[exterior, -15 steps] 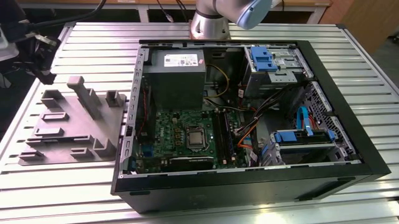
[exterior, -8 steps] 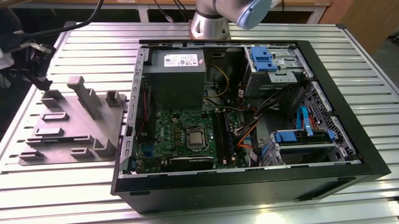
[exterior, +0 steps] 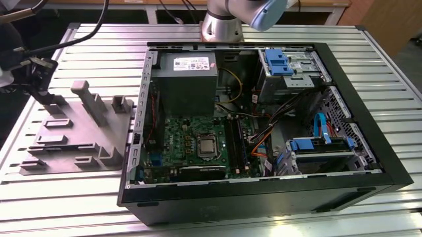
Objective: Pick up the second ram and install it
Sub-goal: 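Reach for the second ram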
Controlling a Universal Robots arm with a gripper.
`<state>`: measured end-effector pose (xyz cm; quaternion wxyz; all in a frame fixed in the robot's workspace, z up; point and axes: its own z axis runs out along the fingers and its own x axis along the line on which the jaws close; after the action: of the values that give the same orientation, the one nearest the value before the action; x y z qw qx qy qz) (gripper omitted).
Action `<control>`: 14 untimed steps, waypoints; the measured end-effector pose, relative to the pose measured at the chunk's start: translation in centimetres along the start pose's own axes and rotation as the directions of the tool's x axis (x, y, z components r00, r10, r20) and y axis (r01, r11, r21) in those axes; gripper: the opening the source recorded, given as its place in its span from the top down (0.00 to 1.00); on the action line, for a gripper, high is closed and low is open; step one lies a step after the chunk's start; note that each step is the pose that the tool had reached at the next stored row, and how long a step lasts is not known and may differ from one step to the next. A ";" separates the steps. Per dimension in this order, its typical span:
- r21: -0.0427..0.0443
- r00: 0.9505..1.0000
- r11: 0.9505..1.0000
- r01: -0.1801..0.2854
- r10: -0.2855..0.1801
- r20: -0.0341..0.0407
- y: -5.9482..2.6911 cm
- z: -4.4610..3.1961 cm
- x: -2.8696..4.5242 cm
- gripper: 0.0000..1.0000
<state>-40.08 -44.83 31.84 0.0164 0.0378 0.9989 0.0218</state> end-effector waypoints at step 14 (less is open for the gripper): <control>0.000 1.000 1.000 0.000 0.000 -0.004 -1.57 2.43 0.41 0.90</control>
<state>-40.52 -46.26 29.34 0.0142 0.0379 0.9989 0.0217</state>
